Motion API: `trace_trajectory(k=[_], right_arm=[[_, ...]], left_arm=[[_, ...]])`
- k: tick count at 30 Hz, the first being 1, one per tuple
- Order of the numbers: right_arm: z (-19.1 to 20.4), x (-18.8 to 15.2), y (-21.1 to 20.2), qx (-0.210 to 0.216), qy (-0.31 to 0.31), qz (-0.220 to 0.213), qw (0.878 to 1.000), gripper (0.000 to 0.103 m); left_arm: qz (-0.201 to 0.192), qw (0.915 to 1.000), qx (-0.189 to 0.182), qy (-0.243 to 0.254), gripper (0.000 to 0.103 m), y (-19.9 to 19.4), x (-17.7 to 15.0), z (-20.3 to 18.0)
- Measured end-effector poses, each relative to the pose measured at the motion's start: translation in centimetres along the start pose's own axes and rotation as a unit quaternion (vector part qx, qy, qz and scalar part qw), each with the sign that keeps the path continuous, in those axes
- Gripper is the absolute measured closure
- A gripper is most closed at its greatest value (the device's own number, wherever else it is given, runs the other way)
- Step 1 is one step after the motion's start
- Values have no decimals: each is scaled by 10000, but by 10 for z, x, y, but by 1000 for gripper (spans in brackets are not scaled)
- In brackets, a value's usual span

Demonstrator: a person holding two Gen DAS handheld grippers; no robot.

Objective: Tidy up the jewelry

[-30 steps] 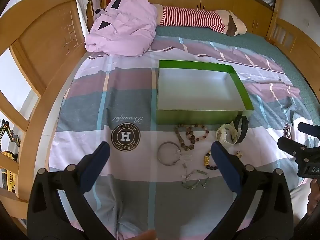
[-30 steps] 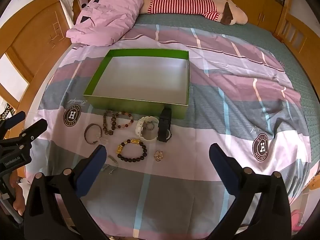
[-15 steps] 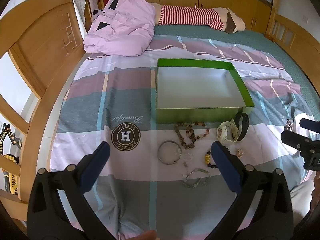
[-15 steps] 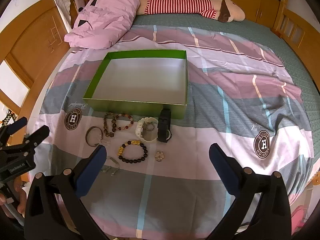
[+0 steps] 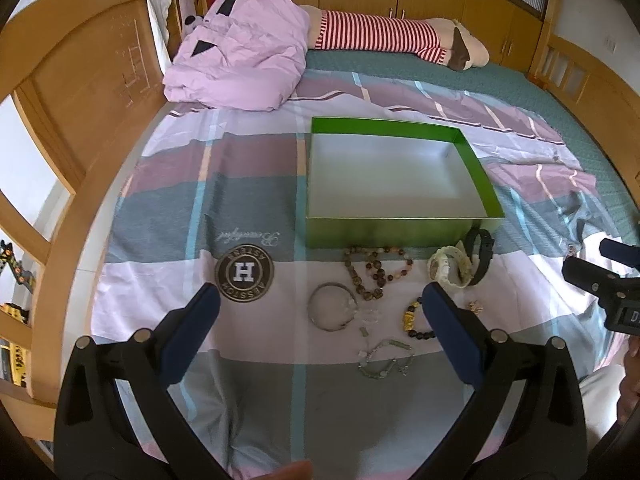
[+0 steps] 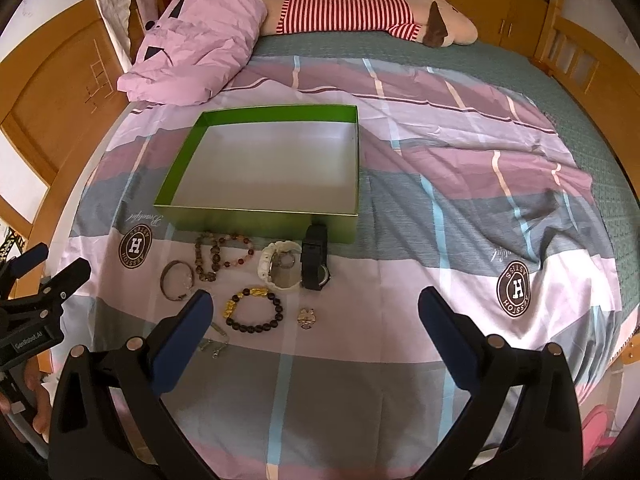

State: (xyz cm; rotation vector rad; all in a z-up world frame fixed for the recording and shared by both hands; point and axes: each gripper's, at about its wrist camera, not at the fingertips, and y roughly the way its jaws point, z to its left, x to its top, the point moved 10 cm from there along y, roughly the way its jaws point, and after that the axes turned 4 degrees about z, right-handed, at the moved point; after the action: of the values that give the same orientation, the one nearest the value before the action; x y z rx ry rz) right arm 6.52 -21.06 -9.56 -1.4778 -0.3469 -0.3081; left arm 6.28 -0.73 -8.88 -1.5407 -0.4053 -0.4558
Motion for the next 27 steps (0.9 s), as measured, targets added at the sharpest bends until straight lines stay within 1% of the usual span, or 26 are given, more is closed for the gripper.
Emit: trace_trajectory(k=[8, 11, 15, 27], right_arm=[[1, -1, 0, 16, -34, 10, 10000, 1], [4, -2, 0, 87, -31, 34, 10000, 1], [4, -1, -1, 0, -71, 7, 10000, 1], [4, -2, -1, -4, -71, 19, 10000, 1]], left_arm=[[34, 10000, 15, 16, 2, 2, -1, -1], [52, 10000, 31, 60, 2, 4, -2, -2], [63, 10000, 31, 65, 2, 5, -3, -1], [-12, 10000, -15, -17, 2, 1, 0, 2]])
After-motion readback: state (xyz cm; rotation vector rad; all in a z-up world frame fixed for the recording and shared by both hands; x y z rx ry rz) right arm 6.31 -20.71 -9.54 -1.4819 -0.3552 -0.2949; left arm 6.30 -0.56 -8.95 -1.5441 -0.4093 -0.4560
